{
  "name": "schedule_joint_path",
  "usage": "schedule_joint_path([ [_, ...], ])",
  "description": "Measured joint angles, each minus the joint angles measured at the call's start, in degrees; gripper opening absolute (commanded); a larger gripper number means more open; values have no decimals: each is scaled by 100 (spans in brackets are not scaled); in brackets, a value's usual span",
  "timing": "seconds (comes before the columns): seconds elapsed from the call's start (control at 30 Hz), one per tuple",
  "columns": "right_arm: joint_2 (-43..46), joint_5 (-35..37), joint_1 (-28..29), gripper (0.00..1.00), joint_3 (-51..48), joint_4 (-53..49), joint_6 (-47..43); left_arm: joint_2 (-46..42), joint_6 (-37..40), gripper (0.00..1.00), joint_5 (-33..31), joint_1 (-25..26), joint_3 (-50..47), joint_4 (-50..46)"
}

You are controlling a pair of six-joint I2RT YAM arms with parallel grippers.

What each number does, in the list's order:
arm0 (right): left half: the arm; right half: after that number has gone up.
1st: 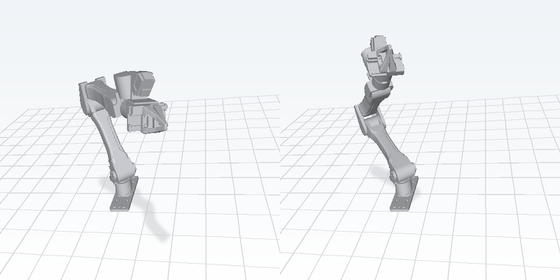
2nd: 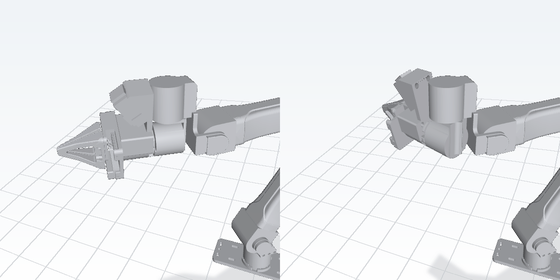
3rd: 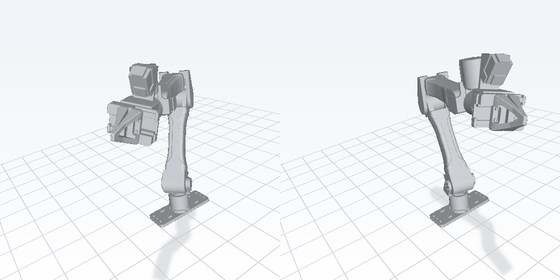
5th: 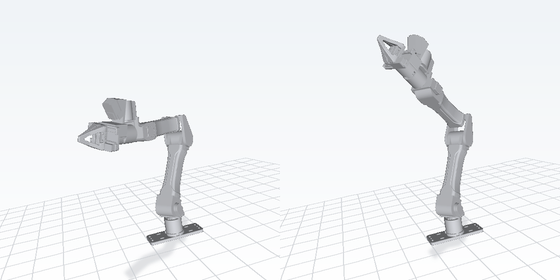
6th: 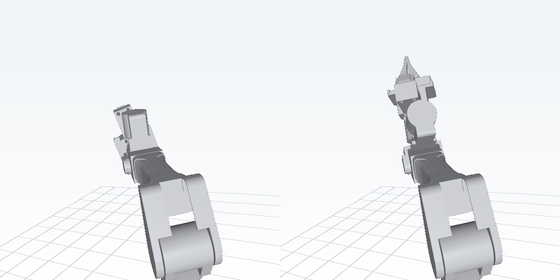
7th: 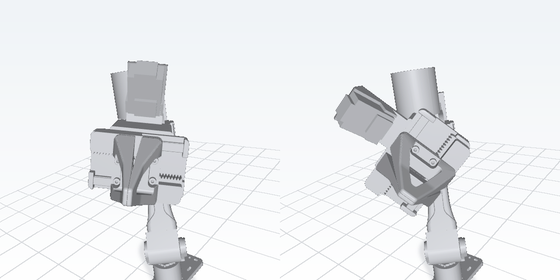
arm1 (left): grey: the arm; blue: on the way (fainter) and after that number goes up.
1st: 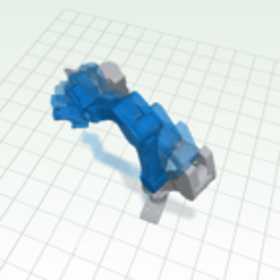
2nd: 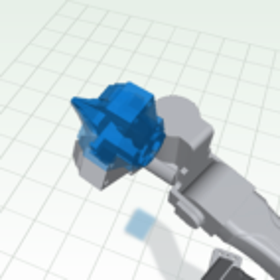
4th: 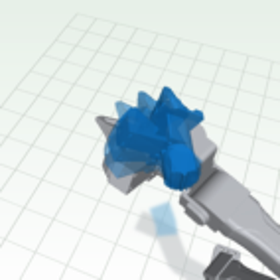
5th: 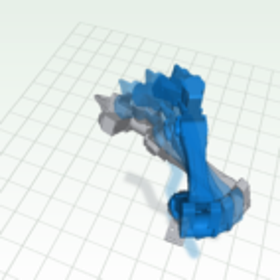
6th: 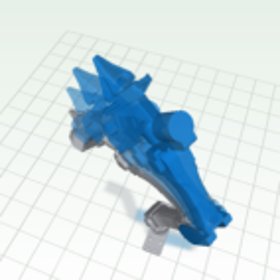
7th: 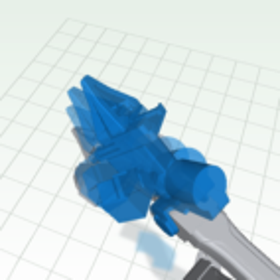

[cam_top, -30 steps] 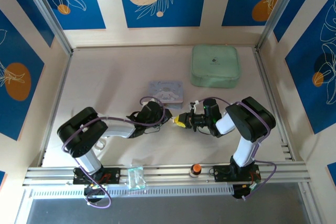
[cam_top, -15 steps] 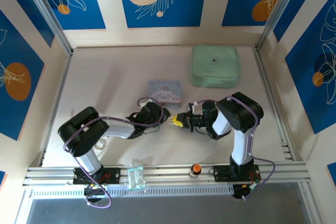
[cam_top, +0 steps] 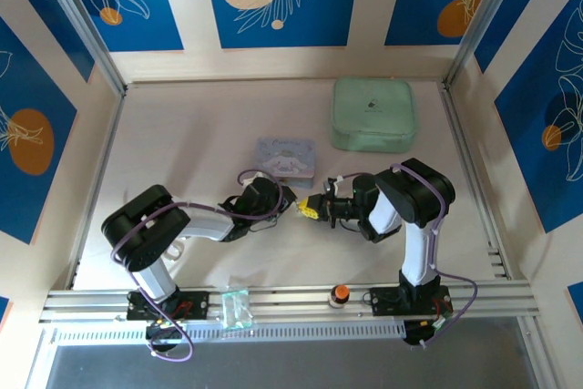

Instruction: Unlock a padlock with a key

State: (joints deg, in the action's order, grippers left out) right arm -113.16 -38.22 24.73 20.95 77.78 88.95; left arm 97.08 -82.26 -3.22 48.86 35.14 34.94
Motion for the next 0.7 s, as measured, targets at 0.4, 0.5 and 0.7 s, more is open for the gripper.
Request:
schedule_joint_path([
  [0.4,-181,-503,-223,0,160,107,-17,109,-22,0,46,-7,-33,367],
  [0.5,-210,-737,-345,0,249,105,11,190,-83,0,74,-11,-39,605],
  [0.7,-350,-1049,-555,0,332,107,24,468,-280,0,181,-26,-55,1119],
])
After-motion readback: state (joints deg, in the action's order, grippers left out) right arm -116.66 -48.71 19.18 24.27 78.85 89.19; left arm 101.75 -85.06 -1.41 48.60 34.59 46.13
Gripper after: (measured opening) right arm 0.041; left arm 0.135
